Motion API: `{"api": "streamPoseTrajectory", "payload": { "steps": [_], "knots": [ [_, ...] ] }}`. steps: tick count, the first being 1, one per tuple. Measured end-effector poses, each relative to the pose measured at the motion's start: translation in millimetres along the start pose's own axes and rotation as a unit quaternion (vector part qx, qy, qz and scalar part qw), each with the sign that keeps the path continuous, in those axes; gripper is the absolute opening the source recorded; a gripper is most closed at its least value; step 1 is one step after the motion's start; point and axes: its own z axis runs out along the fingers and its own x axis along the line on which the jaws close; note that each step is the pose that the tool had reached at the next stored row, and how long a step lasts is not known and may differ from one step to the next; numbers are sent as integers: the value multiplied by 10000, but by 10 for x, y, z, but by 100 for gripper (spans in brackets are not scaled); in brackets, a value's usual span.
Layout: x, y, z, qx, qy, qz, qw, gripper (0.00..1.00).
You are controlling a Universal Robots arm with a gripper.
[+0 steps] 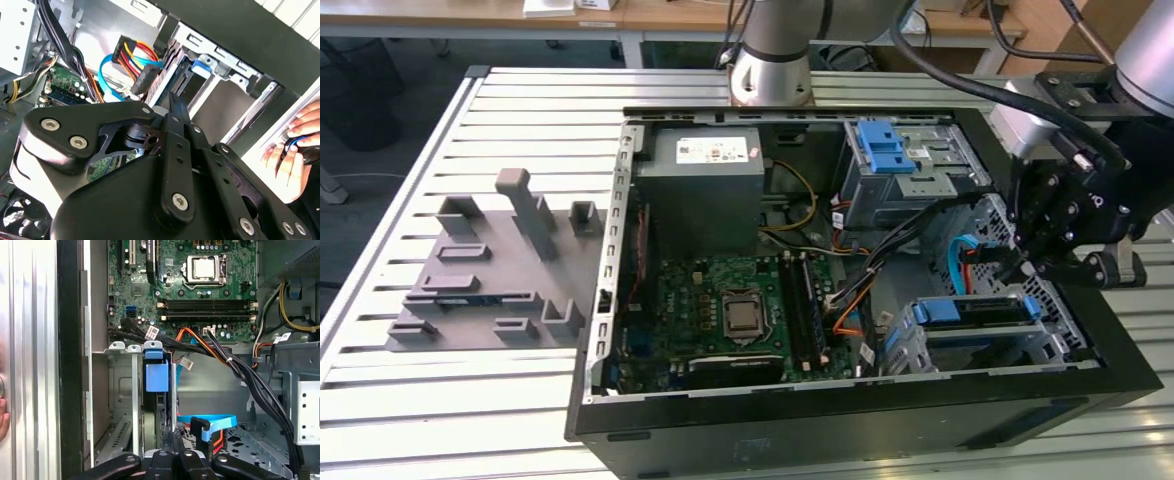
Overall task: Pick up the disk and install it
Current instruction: 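Insert the first disk wire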
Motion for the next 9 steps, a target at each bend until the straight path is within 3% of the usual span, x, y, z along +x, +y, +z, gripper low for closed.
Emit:
{"api": "streamPoseTrajectory", "payload": {
  "steps": [4, 9],
  "knots": [
    [-29, -45, 1, 0, -1, 0, 10000, 11],
    [-78, -53, 2, 0, 0, 0, 10000, 11]
  ]
}}
